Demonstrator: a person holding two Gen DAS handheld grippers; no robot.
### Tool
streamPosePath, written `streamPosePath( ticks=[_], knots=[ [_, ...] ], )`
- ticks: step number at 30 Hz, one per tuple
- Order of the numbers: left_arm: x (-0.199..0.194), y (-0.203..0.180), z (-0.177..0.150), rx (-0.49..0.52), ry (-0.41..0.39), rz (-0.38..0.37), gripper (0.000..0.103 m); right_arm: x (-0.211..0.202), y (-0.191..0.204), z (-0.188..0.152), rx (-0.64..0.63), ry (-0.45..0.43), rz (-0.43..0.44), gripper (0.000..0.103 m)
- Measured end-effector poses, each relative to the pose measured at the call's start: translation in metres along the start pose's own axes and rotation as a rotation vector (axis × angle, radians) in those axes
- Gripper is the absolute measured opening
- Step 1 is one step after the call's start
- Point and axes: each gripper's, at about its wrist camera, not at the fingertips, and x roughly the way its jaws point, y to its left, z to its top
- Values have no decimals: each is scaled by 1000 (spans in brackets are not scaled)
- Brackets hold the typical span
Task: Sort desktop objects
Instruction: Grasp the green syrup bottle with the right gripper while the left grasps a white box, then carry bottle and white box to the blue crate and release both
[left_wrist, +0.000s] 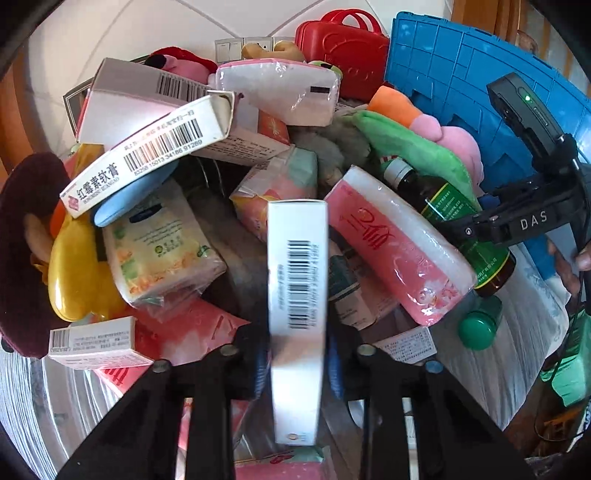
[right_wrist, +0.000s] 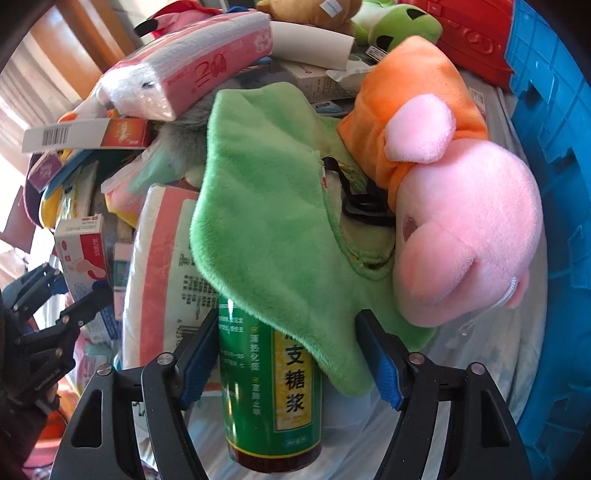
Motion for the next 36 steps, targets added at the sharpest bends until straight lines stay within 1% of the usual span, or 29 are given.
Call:
streamPosePath(
  ticks=[2,3,4,6,8,12,16,19,20,21,22,23,24,25,26,27,28,36],
  knots=[
    [-3,-7,-4,40,7,25,22,-1,-2,-1,7,-10,7,72],
    [-3,-11,-5,58,11,33,22,-3,-2,-3,12,-21,12,68],
    [-5,-14,-7,68,11,34,22,-6,-1,-6,13,-38,12,58],
    [-11,-17,-10,66,-2,38,22,-15,2,-12,16,-75,-1,55],
    [-20,-18,-9,58,-29,43,22,-21,2,-19,39,-97,12,55],
    [-35,-18,-5,74,-60,45,22,-37,4,-34,75,-144,0,54],
    [-55,-17,5,83,-101,37,22,-68,16,-44,71,-207,-21,54],
    [-68,-18,14,91,-143,44,22,-91,34,-52,73,-259,-11,54],
    [-74,-17,17,97,-155,51,22,-91,29,-27,70,-288,8,54],
    [-77,-16,20,102,-163,57,22,-94,28,-14,62,-323,24,54],
    [-81,-15,23,106,-170,59,22,-96,27,-27,53,-349,16,54],
    [-84,-14,26,107,-178,59,22,-103,17,-30,47,-367,7,54],
    [-80,-20,34,106,-186,59,22,-112,19,-28,45,-388,7,54],
    [-83,-19,36,107,-194,58,22,-109,32,-17,50,-403,7,54],
    [-86,-20,40,110,-200,58,22,-116,34,-16,51,-418,7,54],
    [-89,-19,41,113,-208,59,22,-107,40,-8,47,-421,4,54],
    [-93,-19,42,115,-214,60,22,-111,47,-11,46,-427,-6,54],
    [-116,-16,52,140,-257,51,22,-140,63,-19,67,-450,-28,54]
  ],
)
